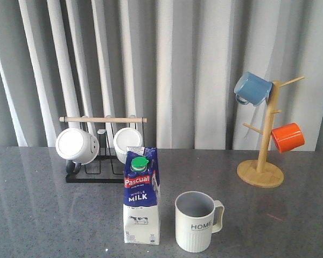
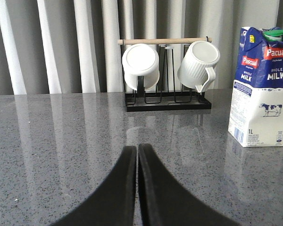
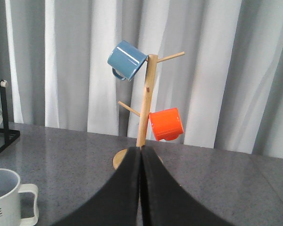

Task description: Place milk next to cup

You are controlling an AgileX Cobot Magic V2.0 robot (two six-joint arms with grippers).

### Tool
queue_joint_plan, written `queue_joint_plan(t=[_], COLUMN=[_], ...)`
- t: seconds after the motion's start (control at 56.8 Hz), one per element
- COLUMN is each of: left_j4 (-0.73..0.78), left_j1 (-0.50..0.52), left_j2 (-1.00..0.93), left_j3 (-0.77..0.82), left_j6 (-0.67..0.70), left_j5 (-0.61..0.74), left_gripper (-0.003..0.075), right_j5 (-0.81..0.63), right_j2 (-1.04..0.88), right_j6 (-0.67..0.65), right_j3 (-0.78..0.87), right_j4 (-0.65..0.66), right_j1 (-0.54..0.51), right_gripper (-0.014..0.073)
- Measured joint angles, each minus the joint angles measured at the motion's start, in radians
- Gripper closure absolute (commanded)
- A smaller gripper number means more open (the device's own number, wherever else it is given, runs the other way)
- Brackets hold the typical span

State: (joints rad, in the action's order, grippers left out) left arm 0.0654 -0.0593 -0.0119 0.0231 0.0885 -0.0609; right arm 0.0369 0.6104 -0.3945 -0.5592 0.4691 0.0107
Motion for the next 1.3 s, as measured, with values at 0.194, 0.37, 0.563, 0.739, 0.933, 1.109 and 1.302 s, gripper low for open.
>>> queue_joint_plan(t=[0.194,0.37,0.563,0.739,0.933,1.109,1.302], left_j4=[0.000,0.000,0.000,0.000,0.000,0.000,0.000], left_j1=[0.000,0.000,0.000,0.000,0.000,0.000,0.000], left_j2=[0.000,0.000,0.000,0.000,0.000,0.000,0.000], left_j3=[0.000,0.000,0.000,0.000,0.000,0.000,0.000], left_j6=[0.000,0.000,0.000,0.000,0.000,0.000,0.000], left_j5=[0.000,0.000,0.000,0.000,0.000,0.000,0.000], left_gripper=[0.0727,0.0727,0.0727,0.0727,0.0727,0.0727,0.0727], right_j5=[-0.006,-0.037,-0.037,-0.031,-0.014,-0.010,-0.010], right_j2=[-0.083,-0.286,-0.495,-0.610,-0.622,-0.622,-0.622], right_j6=[0.403,0.514,0.457,0.431,0.416,0.412,0.412], right_j3=[0.108,0.306,0.513,0.587,0.587,0.587,0.587], right_j4=[-0.428,-0.541,-0.523,-0.523,-0.523,-0.523,-0.523], right_j1=[0.000,0.000,0.000,0.000,0.000,0.000,0.000], right_gripper=[0.0601,0.0601,0.0601,0.0601,0.0601,0.0601,0.0601])
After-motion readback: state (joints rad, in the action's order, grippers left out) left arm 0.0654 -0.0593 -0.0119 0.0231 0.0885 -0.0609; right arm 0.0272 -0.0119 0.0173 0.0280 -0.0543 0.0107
